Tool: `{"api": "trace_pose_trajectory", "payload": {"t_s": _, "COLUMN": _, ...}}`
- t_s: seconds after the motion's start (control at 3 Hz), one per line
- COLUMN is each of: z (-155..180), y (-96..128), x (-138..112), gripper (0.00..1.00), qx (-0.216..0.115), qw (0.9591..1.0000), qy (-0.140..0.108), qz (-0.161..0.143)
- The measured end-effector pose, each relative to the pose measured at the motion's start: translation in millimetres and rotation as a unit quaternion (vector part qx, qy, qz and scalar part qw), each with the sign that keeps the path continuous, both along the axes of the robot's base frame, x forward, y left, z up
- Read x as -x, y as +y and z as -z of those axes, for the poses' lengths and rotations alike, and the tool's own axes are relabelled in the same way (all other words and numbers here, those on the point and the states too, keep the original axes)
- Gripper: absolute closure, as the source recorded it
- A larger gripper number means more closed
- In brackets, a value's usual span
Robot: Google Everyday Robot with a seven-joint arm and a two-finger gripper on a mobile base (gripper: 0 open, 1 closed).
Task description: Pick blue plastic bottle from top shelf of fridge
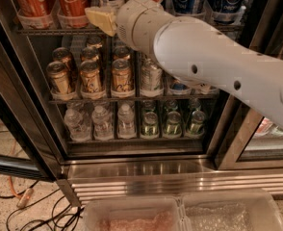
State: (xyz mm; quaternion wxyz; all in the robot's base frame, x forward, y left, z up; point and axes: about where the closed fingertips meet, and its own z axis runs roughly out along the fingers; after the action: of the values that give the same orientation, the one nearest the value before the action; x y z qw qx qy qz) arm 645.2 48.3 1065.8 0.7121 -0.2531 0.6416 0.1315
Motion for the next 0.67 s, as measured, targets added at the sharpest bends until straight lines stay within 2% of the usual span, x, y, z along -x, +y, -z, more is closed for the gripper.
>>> {"api": "trace_pose_trajectory", "payload": {"t_s": 0.67, "z": 3.3, "y": -10.4, "x": -15.8, "gripper": 0.26, "qx": -0.012, "qw": 0.9998, "qy": 0.003, "qz": 0.016}}
